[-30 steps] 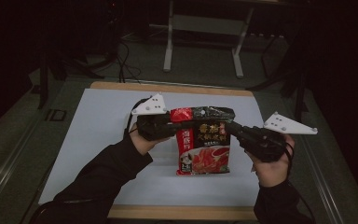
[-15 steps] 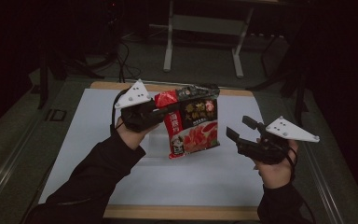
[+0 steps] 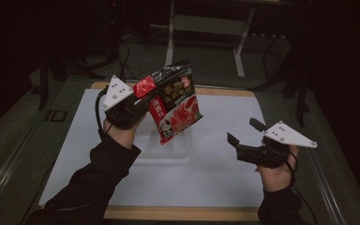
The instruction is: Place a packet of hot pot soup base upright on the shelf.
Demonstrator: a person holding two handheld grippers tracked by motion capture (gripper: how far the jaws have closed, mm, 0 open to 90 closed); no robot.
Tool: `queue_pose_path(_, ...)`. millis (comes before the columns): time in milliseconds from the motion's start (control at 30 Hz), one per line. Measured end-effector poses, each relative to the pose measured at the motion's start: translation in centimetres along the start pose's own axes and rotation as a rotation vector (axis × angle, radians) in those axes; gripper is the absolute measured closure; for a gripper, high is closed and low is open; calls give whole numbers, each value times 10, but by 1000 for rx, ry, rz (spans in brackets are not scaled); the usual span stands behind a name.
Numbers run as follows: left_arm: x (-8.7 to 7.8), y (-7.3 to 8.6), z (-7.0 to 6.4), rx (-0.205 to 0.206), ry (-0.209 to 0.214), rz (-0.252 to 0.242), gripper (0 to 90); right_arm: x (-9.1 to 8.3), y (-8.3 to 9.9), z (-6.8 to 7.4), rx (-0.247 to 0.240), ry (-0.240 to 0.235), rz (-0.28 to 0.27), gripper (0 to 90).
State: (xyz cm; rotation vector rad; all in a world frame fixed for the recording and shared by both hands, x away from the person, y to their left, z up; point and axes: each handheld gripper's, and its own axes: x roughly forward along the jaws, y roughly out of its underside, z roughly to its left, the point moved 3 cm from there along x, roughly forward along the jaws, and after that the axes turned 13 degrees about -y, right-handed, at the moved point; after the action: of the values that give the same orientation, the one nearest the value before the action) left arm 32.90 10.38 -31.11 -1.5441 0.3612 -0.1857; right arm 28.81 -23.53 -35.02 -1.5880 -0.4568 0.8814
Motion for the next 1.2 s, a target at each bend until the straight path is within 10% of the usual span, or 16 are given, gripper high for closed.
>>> queue_pose_path(567,14,51,24,-71,-208,49,828,3,13,-3,2,33,41,128)
queue_pose_path(1200,16,91,22,-100,-328,62,826,4,20,-3,-7,42,65,128)
